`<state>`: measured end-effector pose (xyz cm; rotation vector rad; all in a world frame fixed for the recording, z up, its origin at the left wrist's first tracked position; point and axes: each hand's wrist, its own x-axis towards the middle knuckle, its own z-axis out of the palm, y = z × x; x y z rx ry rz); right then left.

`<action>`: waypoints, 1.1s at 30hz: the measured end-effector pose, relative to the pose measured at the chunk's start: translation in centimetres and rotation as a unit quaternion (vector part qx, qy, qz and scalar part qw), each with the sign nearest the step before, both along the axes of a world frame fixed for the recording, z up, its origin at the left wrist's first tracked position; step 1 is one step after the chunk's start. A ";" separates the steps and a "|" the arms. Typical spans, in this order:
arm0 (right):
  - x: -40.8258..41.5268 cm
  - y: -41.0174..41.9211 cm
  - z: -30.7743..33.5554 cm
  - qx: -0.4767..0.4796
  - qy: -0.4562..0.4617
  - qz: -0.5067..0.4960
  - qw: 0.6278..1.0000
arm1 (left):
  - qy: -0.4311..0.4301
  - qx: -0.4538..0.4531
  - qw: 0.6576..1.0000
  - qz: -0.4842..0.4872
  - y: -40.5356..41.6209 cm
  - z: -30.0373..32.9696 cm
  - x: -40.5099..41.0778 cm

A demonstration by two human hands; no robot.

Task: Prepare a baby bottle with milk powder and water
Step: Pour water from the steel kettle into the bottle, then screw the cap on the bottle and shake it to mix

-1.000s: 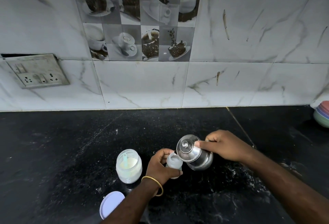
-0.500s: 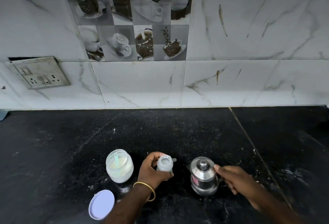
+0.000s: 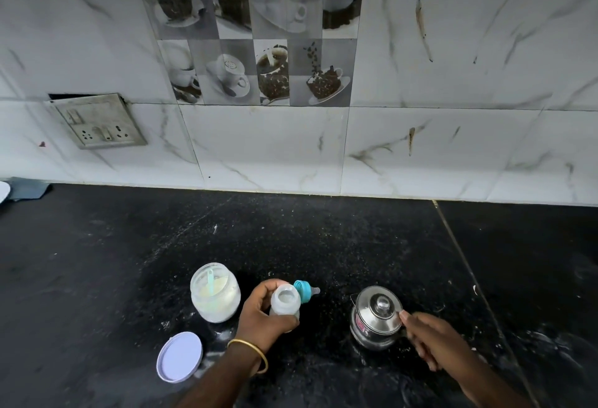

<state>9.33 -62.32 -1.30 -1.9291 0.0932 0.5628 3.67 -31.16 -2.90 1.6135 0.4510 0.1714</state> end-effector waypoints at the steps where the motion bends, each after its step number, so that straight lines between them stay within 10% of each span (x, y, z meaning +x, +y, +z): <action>1: 0.0 -0.1 0.4 -0.036 -0.005 0.002 0.999 | 0.001 -0.007 1.000 -0.004 0.1 0.1 -0.1; 8: 2.8 7.1 5.7 -0.245 -0.390 0.091 0.883 | 0.005 -0.028 0.999 -0.020 1.9 0.8 -0.5; 13: 4.6 16.6 4.5 -0.361 -0.290 0.340 0.818 | -0.005 -0.033 0.999 -0.034 2.8 1.8 0.0; 18: 5.9 20.4 1.9 -0.444 -0.227 0.387 0.775 | -0.012 -0.028 0.998 -0.063 3.6 1.9 0.7; 33: 3.4 17.8 4.1 -0.310 -0.253 0.173 0.900 | 0.011 0.030 0.984 -0.174 3.9 -2.1 3.0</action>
